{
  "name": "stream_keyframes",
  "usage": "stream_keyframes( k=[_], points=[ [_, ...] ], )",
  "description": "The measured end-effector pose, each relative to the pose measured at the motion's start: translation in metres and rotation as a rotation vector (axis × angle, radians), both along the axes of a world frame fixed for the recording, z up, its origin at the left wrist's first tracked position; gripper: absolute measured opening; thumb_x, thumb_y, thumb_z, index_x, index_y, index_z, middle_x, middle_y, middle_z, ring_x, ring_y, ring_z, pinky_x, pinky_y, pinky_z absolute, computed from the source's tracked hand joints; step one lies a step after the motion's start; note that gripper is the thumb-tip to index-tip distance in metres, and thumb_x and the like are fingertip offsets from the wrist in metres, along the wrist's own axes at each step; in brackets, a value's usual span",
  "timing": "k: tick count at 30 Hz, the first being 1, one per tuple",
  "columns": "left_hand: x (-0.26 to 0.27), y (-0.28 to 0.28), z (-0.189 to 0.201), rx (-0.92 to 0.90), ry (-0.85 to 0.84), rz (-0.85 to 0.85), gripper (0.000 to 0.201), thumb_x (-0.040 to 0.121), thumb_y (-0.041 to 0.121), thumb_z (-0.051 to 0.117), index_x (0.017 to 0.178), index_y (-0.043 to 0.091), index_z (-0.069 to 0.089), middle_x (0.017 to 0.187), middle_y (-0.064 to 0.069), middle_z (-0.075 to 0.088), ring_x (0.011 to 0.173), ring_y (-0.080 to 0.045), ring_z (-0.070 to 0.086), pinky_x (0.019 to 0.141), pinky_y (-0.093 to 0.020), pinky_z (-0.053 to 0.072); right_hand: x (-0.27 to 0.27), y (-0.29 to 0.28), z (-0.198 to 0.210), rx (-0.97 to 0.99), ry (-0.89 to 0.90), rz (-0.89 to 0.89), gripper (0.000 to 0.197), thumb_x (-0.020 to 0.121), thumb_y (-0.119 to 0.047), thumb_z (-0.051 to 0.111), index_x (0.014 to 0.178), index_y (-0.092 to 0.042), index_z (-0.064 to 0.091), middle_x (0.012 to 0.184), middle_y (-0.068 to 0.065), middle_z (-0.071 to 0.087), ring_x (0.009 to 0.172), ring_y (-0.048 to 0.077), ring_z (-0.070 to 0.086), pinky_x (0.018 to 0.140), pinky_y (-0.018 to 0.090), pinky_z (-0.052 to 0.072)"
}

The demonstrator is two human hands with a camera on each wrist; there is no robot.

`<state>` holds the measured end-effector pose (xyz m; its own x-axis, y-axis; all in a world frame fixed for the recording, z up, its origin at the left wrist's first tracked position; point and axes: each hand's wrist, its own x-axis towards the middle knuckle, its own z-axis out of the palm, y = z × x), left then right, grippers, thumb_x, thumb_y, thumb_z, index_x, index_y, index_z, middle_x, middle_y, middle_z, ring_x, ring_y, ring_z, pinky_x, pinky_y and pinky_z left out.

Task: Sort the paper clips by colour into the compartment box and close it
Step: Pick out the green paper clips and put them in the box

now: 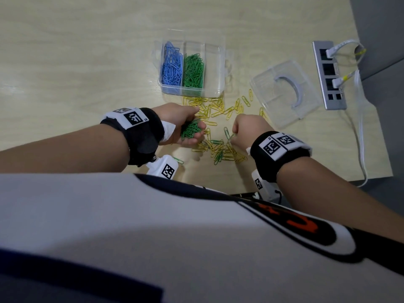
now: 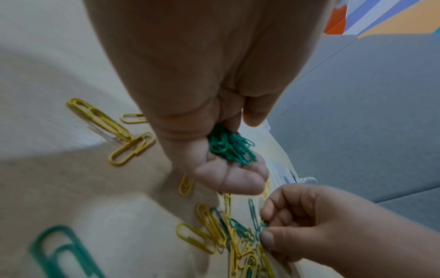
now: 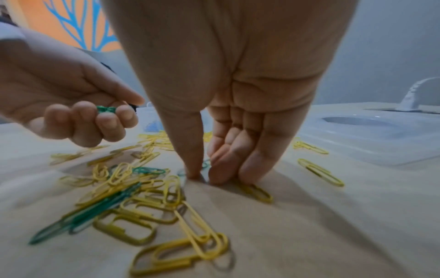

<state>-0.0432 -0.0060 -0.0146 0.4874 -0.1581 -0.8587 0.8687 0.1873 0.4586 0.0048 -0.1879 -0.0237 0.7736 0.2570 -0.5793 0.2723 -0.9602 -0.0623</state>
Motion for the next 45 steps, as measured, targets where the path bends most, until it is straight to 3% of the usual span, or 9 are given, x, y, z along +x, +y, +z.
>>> stream_keyframes(
  k=[5, 9, 16, 20, 23, 29, 32, 36, 45],
  points=[
    [0.000, 0.001, 0.001, 0.001, -0.005, 0.002, 0.048, 0.101, 0.042, 0.031, 0.077, 0.008, 0.055, 0.060, -0.006, 0.053, 0.078, -0.021, 0.054, 0.051, -0.020, 0.052, 0.001, -0.004, -0.005, 0.115, -0.063, -0.010, 0.009, 0.090, -0.016, 0.055, 0.098, -0.016, 0.058, 0.098, 0.006, 0.062, 0.089, 0.024, 0.058, 0.076, 0.033, 0.051],
    [0.000, 0.001, 0.001, 0.013, 0.003, 0.010, 0.048, 0.101, 0.042, 0.031, 0.076, 0.008, 0.055, 0.064, -0.007, 0.051, 0.070, -0.020, 0.053, 0.052, -0.021, 0.052, -0.001, -0.006, -0.006, 0.170, -0.132, 0.096, 0.027, 0.084, -0.003, 0.054, 0.102, -0.023, 0.058, 0.106, 0.003, 0.053, 0.090, 0.023, 0.056, 0.077, 0.038, 0.053],
    [0.001, 0.001, 0.004, 0.023, 0.002, 0.000, 0.048, 0.102, 0.041, 0.030, 0.078, 0.008, 0.055, 0.063, -0.007, 0.050, 0.075, -0.022, 0.054, 0.053, -0.021, 0.052, 0.001, -0.004, -0.003, 0.085, -0.176, 0.294, 0.010, 0.088, -0.020, 0.054, 0.093, -0.022, 0.063, 0.101, 0.003, 0.053, 0.093, 0.026, 0.056, 0.075, 0.037, 0.049],
    [0.001, 0.001, 0.005, 0.031, 0.004, 0.005, 0.048, 0.101, 0.041, 0.030, 0.077, 0.007, 0.054, 0.066, -0.008, 0.049, 0.057, -0.018, 0.054, 0.051, -0.020, 0.052, 0.004, 0.000, 0.000, 0.133, -0.117, 0.251, 0.008, 0.086, -0.023, 0.056, 0.094, -0.024, 0.060, 0.100, 0.000, 0.058, 0.090, 0.022, 0.057, 0.078, 0.035, 0.050],
    [0.001, 0.000, 0.005, 0.040, 0.006, 0.000, 0.047, 0.101, 0.041, 0.031, 0.077, 0.008, 0.054, 0.067, -0.007, 0.049, 0.047, -0.014, 0.053, 0.050, -0.020, 0.051, 0.004, 0.008, -0.003, 0.154, -0.096, 0.154, 0.018, 0.087, -0.031, 0.060, 0.101, -0.019, 0.061, 0.098, 0.000, 0.063, 0.092, 0.022, 0.058, 0.078, 0.033, 0.050],
    [0.000, 0.005, 0.004, 0.033, 0.008, 0.009, 0.048, 0.101, 0.041, 0.031, 0.077, 0.008, 0.055, 0.067, -0.008, 0.050, 0.049, -0.015, 0.054, 0.052, -0.022, 0.053, 0.005, 0.016, -0.009, 0.108, -0.150, 0.211, 0.023, 0.089, -0.029, 0.058, 0.106, -0.014, 0.059, 0.103, 0.006, 0.060, 0.091, 0.026, 0.059, 0.078, 0.037, 0.053],
    [-0.001, 0.008, 0.003, 0.031, 0.012, 0.011, 0.048, 0.101, 0.042, 0.031, 0.077, 0.008, 0.055, 0.067, -0.007, 0.050, 0.054, -0.016, 0.053, 0.056, -0.022, 0.053, 0.003, 0.016, -0.009, 0.201, -0.189, 0.223, 0.022, 0.087, -0.023, 0.059, 0.108, -0.018, 0.054, 0.102, 0.005, 0.055, 0.086, 0.027, 0.057, 0.074, 0.039, 0.053],
    [-0.002, 0.008, 0.002, 0.024, 0.021, 0.023, 0.048, 0.101, 0.042, 0.031, 0.077, 0.008, 0.054, 0.068, -0.007, 0.049, 0.050, -0.015, 0.052, 0.053, -0.020, 0.052, 0.004, 0.014, -0.008, 0.172, -0.222, 0.346, 0.015, 0.091, -0.027, 0.054, 0.103, -0.021, 0.061, 0.101, 0.004, 0.054, 0.086, 0.026, 0.057, 0.070, 0.035, 0.050],
    [-0.001, 0.009, 0.002, 0.036, 0.011, 0.026, 0.047, 0.101, 0.042, 0.031, 0.076, 0.008, 0.053, 0.068, -0.007, 0.049, 0.055, -0.016, 0.051, 0.053, -0.021, 0.053, 0.007, 0.012, -0.011, 0.029, -0.207, 0.362, 0.024, 0.092, -0.034, 0.050, 0.105, -0.016, 0.059, 0.105, 0.004, 0.058, 0.094, 0.024, 0.058, 0.081, 0.039, 0.046]
  ],
)
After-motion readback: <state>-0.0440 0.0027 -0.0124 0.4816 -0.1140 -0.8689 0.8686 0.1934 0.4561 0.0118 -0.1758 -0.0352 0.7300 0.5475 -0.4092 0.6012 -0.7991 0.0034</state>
